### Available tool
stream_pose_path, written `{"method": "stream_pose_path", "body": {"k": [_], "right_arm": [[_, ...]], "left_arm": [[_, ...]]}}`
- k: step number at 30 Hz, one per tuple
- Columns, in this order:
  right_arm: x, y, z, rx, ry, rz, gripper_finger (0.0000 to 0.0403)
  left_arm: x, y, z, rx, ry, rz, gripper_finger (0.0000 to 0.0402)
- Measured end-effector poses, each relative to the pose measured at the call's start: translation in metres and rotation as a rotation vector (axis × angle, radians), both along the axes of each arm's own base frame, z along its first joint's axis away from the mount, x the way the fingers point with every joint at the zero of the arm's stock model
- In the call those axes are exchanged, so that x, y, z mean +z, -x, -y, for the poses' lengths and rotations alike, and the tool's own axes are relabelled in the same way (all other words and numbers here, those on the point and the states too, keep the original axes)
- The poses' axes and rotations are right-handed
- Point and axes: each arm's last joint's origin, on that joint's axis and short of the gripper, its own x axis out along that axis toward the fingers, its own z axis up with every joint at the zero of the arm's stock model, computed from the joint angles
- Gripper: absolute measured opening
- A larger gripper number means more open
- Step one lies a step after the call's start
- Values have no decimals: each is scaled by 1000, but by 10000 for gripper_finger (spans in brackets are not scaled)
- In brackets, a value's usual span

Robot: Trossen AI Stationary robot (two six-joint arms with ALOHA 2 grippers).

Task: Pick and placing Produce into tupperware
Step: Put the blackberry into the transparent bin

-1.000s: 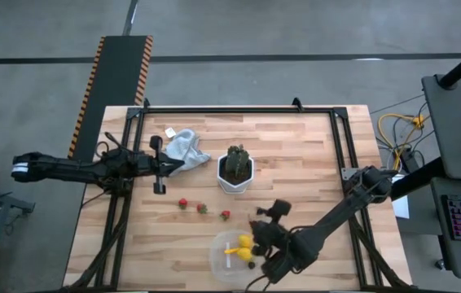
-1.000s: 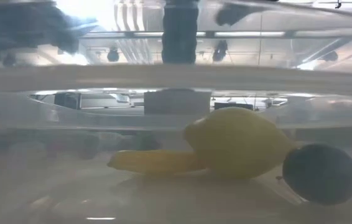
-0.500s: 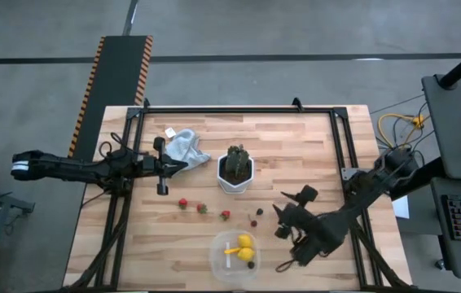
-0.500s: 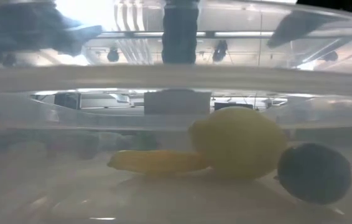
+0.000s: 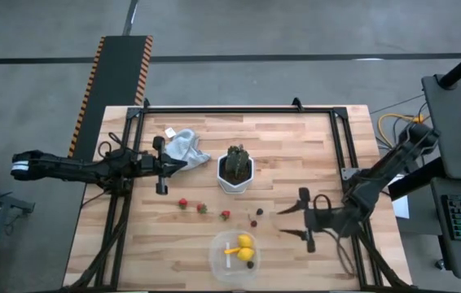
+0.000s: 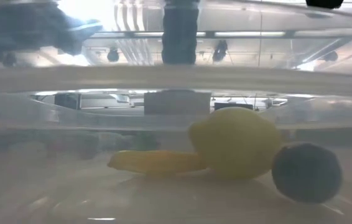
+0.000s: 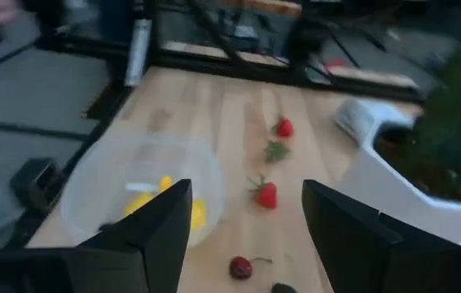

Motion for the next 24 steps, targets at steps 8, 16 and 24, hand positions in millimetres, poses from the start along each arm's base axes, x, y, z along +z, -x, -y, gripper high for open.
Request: {"method": "stream_pose_path", "body": {"k": [8,16,24], "right_arm": [[-18,4,16,7,119,-92,226],[-43,-10,42,41,112,-233,226],[-58,-31,65,135,52,-304,226]], "left_arm": [[0,0,0,0,1,-4,0],[0,-1,0,1,0,2,0],[1,-1,0,2,-1,15,0]]}}
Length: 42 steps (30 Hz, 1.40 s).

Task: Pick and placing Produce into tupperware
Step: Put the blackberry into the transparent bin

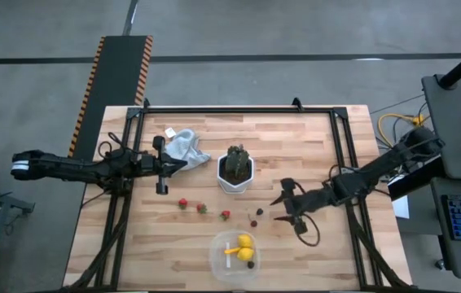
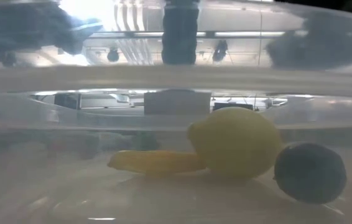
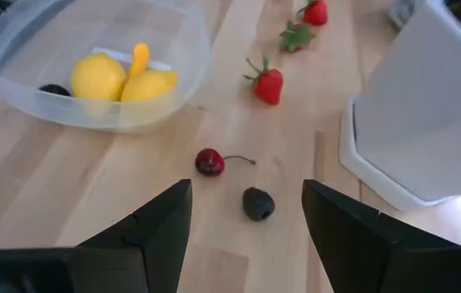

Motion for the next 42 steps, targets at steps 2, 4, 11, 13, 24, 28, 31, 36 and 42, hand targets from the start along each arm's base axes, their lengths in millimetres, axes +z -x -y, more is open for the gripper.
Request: {"method": "stream_pose_path", "body": {"k": [2,4,11,13,24,28,31,36,42], "right_arm": [[-6,-7,4,26,-2,-11,226],[-14,-13,7,45,2,-29,226],[-38,-29,20,57,15,-88,226],[-43,-33,23,72,-1,-94,226],[-61,-45,32,96,-48,-108,226],[-68,-47,34,88,-48,-122,226],[-72,-50,36,76,-47,-133,226],[-75,-56,37,78,-46,-133,226],[-79,-56,37,88,-62,-154,226]], "left_arm": [[0,0,0,2,0,0,0],[0,0,0,2,0,0,0],[1,0,0,2,0,3,0],[1,0,0,2,1,2,0],[-1,0,0,2,1,-9,0],[0,-1,0,3,1,-6,0],[1,-1,0,3,1,-2,0],[1,-1,0,3,0,3,0],[2,-1,0,3,0,9,0]]}}
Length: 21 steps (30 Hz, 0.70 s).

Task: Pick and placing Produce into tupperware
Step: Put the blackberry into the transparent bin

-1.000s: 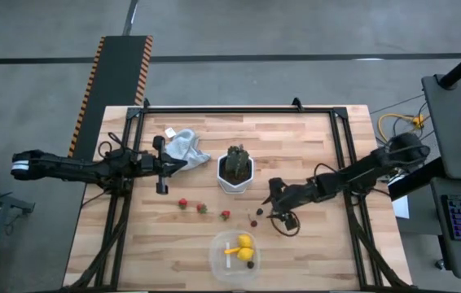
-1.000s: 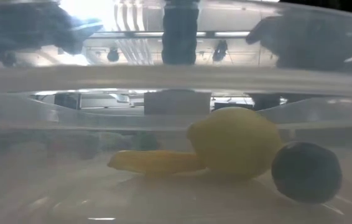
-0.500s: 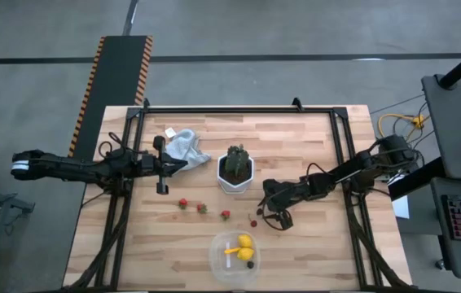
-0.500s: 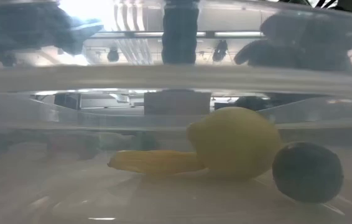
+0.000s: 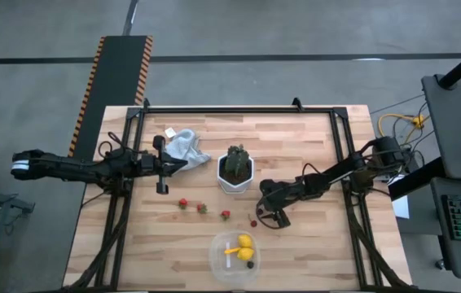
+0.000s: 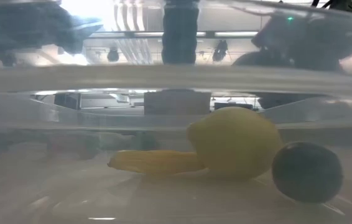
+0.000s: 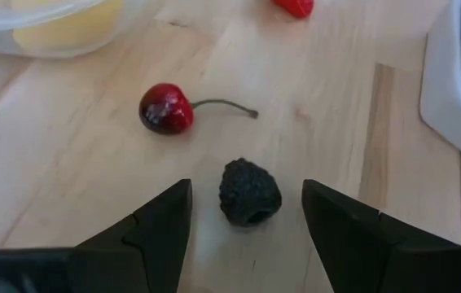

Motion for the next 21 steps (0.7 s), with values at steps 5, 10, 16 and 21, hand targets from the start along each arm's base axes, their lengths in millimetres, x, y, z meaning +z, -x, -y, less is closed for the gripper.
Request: {"method": "stream_pose_path", "body": {"k": [5,10,16,21], "right_arm": [[-1,0,0,-4,-4,-4,225],[-1,0,0,-7,-7,-2,207],[-1,0,0,-8,-7,-3,164],[-1,0,0,-8,-6,-3,119]], "left_arm": [[0,0,0,0,0,3,0],[0,0,0,0,0,4,0],[0,0,0,0,-1,4,0],[0,0,0,0,-1,3,0]]}}
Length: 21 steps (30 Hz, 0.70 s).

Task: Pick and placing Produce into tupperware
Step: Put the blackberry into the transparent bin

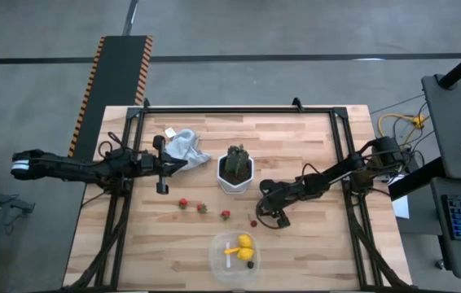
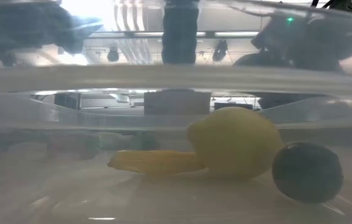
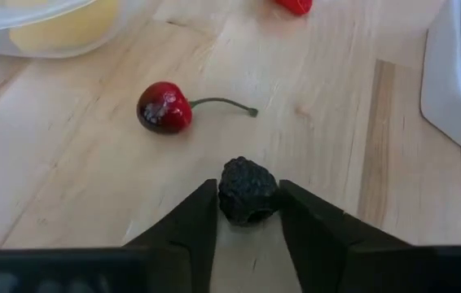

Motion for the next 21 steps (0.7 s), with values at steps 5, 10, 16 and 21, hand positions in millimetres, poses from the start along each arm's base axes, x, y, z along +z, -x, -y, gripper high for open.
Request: {"method": "stream_pose_path", "body": {"k": [5,10,16,21], "right_arm": [[0,0,0,0,2,1,78],[0,0,0,-1,3,1,76],[0,0,0,9,12,4,76],[6,1,0,14,24,22,76]], "left_arm": [[0,0,0,0,0,1,0],[0,0,0,0,0,1,0],[0,0,0,0,0,0,0],[0,0,0,0,0,2,0]]}}
